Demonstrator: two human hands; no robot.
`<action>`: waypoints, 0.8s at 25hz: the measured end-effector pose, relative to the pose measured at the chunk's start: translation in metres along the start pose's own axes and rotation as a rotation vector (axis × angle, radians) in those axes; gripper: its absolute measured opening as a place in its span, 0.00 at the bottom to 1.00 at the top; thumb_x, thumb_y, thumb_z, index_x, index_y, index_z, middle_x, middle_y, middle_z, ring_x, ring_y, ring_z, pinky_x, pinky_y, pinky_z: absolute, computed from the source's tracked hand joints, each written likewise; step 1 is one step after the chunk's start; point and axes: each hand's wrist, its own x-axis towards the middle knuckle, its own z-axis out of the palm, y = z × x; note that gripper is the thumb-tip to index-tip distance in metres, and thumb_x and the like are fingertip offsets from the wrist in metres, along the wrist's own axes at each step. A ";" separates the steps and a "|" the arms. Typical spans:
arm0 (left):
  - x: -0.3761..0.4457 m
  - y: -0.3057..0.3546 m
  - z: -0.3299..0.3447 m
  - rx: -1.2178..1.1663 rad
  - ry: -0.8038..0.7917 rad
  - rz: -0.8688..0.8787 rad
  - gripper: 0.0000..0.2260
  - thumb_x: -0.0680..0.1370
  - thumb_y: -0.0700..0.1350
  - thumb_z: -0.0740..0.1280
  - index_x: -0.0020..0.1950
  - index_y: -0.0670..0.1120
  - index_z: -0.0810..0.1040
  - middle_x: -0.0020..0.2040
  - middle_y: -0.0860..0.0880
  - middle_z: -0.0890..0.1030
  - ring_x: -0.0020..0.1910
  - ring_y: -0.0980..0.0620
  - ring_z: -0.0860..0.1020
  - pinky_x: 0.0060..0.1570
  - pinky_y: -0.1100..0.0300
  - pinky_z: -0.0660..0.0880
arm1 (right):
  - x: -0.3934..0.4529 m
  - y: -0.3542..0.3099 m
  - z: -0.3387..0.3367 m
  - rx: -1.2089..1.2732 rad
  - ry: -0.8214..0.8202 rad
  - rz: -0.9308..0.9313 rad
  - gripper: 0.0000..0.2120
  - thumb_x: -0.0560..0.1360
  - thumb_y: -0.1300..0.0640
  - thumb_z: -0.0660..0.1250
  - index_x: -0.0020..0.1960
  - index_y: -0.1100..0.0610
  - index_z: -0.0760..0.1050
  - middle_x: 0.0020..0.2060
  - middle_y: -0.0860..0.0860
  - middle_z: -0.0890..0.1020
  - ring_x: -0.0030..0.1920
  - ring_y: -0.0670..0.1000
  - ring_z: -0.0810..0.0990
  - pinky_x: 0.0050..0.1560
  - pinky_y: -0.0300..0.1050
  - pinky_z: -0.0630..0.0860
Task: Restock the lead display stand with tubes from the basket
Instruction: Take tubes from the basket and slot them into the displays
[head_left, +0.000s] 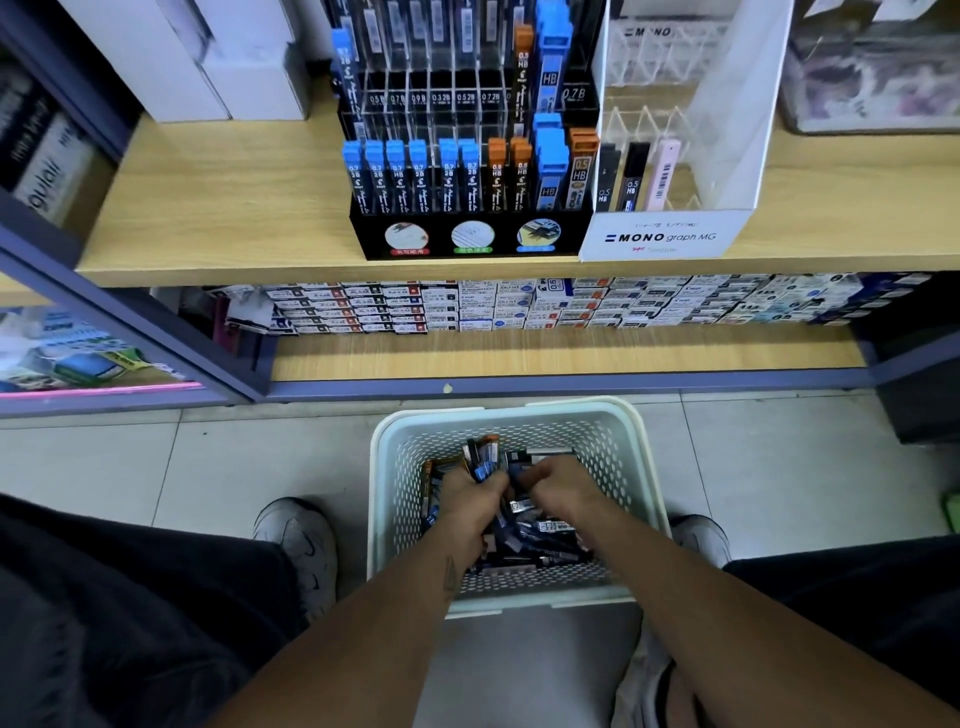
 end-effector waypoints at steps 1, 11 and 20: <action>-0.003 0.002 -0.002 0.045 -0.010 0.047 0.04 0.77 0.41 0.70 0.45 0.40 0.79 0.39 0.38 0.83 0.38 0.38 0.83 0.30 0.47 0.81 | -0.002 -0.002 -0.001 -0.049 0.002 -0.002 0.08 0.77 0.64 0.68 0.53 0.58 0.84 0.45 0.54 0.85 0.42 0.50 0.84 0.43 0.43 0.82; -0.047 0.034 -0.015 0.113 -0.241 0.272 0.02 0.77 0.35 0.68 0.49 0.40 0.78 0.35 0.43 0.80 0.28 0.50 0.78 0.26 0.59 0.75 | -0.049 -0.025 -0.041 -0.044 -0.017 -0.199 0.06 0.74 0.66 0.71 0.48 0.58 0.83 0.41 0.54 0.84 0.40 0.50 0.80 0.39 0.42 0.80; -0.106 0.123 -0.051 0.044 -0.474 0.241 0.15 0.73 0.35 0.71 0.58 0.35 0.76 0.30 0.47 0.77 0.22 0.55 0.70 0.22 0.66 0.63 | -0.121 -0.082 -0.125 0.457 -0.325 -0.438 0.12 0.75 0.70 0.69 0.57 0.64 0.79 0.49 0.63 0.84 0.47 0.55 0.83 0.48 0.46 0.78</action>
